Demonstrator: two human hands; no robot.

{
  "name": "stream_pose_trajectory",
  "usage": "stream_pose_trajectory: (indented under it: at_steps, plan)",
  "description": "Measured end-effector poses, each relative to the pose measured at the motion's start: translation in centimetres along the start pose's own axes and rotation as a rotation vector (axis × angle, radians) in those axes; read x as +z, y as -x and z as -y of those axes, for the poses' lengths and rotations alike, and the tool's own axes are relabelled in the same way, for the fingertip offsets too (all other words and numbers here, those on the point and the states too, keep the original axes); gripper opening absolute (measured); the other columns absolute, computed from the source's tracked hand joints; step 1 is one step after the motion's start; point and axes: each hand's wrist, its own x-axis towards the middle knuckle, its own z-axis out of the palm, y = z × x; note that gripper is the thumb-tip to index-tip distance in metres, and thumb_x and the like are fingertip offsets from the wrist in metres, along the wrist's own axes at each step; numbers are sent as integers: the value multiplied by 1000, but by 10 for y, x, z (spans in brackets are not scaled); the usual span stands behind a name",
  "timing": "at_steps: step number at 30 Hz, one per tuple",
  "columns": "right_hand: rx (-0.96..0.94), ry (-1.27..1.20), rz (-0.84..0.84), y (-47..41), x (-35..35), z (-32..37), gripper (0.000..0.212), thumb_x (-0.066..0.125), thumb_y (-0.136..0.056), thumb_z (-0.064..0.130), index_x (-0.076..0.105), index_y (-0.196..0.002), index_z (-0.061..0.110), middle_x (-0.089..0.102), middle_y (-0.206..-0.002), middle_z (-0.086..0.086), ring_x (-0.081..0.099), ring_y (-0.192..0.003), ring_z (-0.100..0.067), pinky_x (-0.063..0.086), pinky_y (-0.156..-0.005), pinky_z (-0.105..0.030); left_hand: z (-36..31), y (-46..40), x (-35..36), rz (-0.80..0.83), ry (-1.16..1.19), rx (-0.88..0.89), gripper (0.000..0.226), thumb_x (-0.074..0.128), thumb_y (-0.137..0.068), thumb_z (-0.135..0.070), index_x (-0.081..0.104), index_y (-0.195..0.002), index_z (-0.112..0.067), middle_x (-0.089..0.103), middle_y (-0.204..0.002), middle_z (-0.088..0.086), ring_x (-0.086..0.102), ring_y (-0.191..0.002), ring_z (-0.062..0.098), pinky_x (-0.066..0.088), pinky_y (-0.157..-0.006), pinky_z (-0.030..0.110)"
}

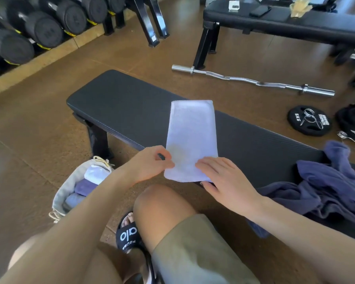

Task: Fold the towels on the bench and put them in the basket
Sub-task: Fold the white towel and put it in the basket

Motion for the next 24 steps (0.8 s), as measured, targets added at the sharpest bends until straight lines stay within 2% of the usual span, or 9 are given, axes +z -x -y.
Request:
stream_pose_trajectory:
  at_steps: [3,5,8,10,12,15,17,21,24]
  plan:
    - [17,1,-20,1,-2,-4,34,65,-93,17,64,-127,17,64,-133,1,60,-124,-17,46,-105,-37,7,7,11,-196,-352,300,44,73,-80,-42,58,-119,-30,51,-108,-7,56,-90,10,46,-75,23]
    - [15,-14,-44,-2,-7,-4,26,60,-94,16,67,-120,16,68,-127,0,65,-117,-18,48,-102,-37,10,9,20,-214,-500,526,57,73,-73,-49,56,-125,-31,46,-123,-6,48,-108,16,46,-88,29]
    - [20,-33,-39,-12,-17,-1,26,46,-99,22,67,-111,15,73,-109,-1,68,-98,-20,51,-96,-39,7,4,33,-193,-678,675,61,74,-70,-50,58,-124,-25,50,-131,-1,46,-120,21,43,-97,35]
    - [72,-61,-12,-19,-22,-1,29,38,-102,25,65,-107,16,72,-94,-1,64,-85,-23,50,-88,-41,3,-1,40,-203,-782,697,53,76,-71,-41,60,-117,-19,57,-121,3,54,-110,24,47,-92,37]
    - [141,-100,20,-25,-26,-4,27,37,-104,27,62,-106,17,66,-85,-2,58,-81,-25,48,-81,-41,1,-5,41,-234,-840,704,40,75,-71,-24,59,-107,-15,60,-104,3,59,-92,26,50,-77,37]
    - [192,-161,79,-29,-32,-8,24,41,-105,30,61,-113,18,62,-87,-2,55,-85,-21,47,-74,-37,1,-8,37,-267,-826,693,33,73,-72,-4,56,-98,-14,55,-86,3,58,-73,27,46,-51,35]
    - [190,-230,106,-29,-35,-11,24,46,-104,32,61,-119,20,62,-93,5,54,-87,-14,45,-73,-32,0,-8,36,-261,-812,664,24,64,-84,-4,55,-104,-14,54,-90,3,58,-77,27,47,-51,37]
    - [165,-217,191,-27,-37,-14,52,66,-93,40,47,-139,28,60,-130,15,52,-118,-13,40,-99,-27,2,-11,31,-196,-824,614,23,52,-96,-6,50,-117,-16,53,-102,2,57,-84,26,54,-63,46]
    - [134,-108,171,-24,-34,-16,50,68,-92,34,49,-138,28,62,-132,7,54,-121,-19,44,-105,-33,11,-18,27,-212,-837,673,19,55,-95,-4,54,-112,-13,50,-107,3,54,-77,25,53,-55,45]
